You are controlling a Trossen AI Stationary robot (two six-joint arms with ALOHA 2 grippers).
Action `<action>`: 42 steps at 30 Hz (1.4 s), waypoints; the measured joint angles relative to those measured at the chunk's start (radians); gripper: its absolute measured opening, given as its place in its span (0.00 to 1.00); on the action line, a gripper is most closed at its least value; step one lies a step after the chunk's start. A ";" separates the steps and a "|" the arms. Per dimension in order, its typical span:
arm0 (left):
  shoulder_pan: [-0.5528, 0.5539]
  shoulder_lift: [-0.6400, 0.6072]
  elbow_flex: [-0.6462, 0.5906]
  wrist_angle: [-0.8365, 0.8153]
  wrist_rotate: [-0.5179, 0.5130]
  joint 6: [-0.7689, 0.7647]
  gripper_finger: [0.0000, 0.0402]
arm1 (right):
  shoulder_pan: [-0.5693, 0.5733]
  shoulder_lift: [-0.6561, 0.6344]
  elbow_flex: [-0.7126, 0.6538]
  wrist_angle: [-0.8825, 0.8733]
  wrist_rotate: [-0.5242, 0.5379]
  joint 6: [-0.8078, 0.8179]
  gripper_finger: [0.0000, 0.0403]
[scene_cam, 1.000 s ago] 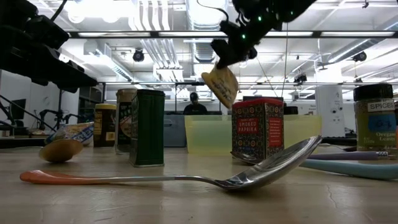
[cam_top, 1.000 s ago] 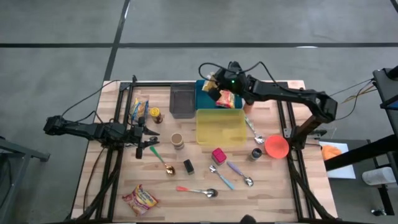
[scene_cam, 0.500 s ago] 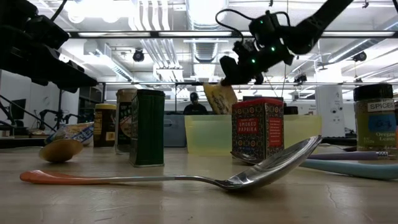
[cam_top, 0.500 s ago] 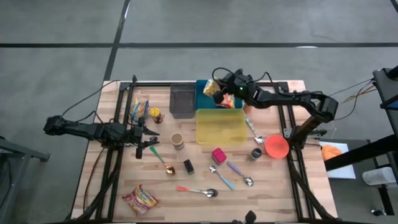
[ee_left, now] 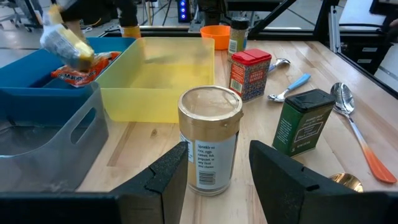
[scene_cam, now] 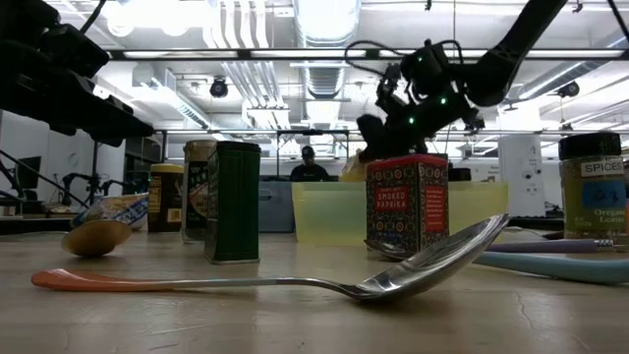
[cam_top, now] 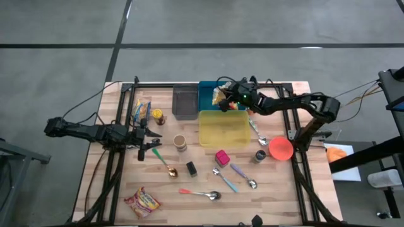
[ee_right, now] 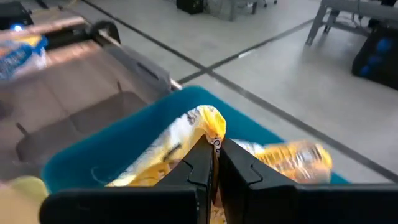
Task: Pick & Place Food Item
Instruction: Put the yellow noodle pack into the blue bin, then put the red noodle pack into the blue bin
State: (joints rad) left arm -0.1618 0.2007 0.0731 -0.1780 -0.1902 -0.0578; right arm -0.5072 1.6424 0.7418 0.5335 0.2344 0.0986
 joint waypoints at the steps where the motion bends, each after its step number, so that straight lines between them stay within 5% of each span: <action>1: 0.000 0.000 0.000 0.000 0.000 0.000 0.43 | -0.001 0.013 0.000 0.001 0.000 0.000 0.03; 18: 0.000 0.000 0.000 0.000 0.000 0.000 0.43 | -0.001 0.086 0.056 -0.004 -0.018 0.017 0.05; 31: 0.000 0.000 0.000 0.000 0.000 0.000 0.43 | -0.002 0.085 0.056 0.009 -0.026 0.008 0.44; 42: 0.000 0.000 0.000 0.000 0.000 0.000 0.43 | 0.011 0.037 0.056 0.001 -0.062 0.025 0.50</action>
State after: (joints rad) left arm -0.1619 0.2005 0.0727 -0.1780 -0.1902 -0.0578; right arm -0.4965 1.6797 0.7979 0.5347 0.1723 0.1241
